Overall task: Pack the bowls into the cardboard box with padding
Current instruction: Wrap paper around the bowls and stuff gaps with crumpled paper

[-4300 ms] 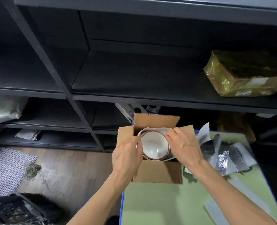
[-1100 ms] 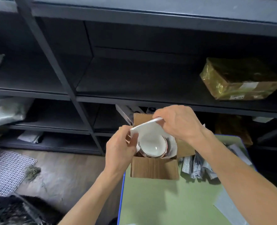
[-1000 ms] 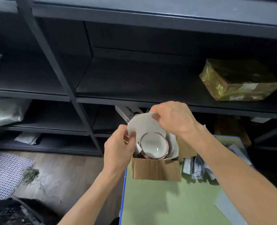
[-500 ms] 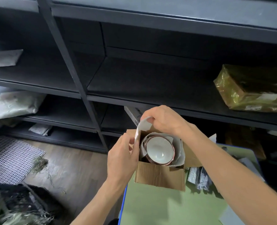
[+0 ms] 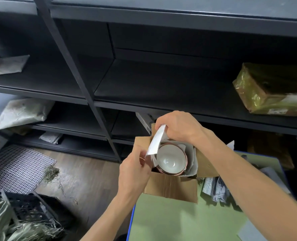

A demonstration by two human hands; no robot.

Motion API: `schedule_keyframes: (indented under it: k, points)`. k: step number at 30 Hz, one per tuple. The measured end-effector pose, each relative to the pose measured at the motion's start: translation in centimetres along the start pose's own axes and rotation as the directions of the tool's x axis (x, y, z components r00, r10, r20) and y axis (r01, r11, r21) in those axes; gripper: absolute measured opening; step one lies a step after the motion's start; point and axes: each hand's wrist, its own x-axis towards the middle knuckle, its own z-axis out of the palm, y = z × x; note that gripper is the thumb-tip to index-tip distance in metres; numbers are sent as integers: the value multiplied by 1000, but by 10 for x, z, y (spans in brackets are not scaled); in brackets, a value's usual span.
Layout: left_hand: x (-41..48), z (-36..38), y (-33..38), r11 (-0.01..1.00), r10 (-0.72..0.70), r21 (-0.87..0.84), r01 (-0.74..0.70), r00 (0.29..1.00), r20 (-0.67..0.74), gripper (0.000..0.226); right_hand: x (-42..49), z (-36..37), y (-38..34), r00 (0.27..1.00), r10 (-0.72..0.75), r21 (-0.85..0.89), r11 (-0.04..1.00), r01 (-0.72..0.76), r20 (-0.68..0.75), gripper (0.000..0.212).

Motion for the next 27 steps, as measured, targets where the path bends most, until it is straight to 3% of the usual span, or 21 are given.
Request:
schedule_keyframes:
  k: [6,15,18,20,22,24,25,27]
  points:
    - [7,-5,-3,998,-13,55,16,999,-43,12,6,7,-1,1000,-13,27,1000,13,-15,35]
    - [6,15,-19,989,28,143,-32,999,31,20,21,40,9,999,-27,105,994,22,45,30]
    - [9,27,-25,971,31,236,-43,998,53,24,18,46,9,996,-33,116,993,23,83,38]
    - [11,33,-27,958,5,287,-21,998,55,25,11,51,9,999,-42,123,992,39,21,46]
    - [12,36,-29,946,-10,325,-1,999,31,30,2,56,8,991,36,163,987,-15,-126,48]
    - [13,37,-30,938,-1,346,-5,1000,16,33,-11,59,2,949,203,278,951,-133,-242,35]
    - [13,37,-29,936,3,353,-12,1000,25,30,-17,59,-2,930,281,338,922,-191,-239,26]
    - [14,39,-28,932,19,360,-42,998,67,24,-25,58,-13,921,377,419,855,-304,-101,34]
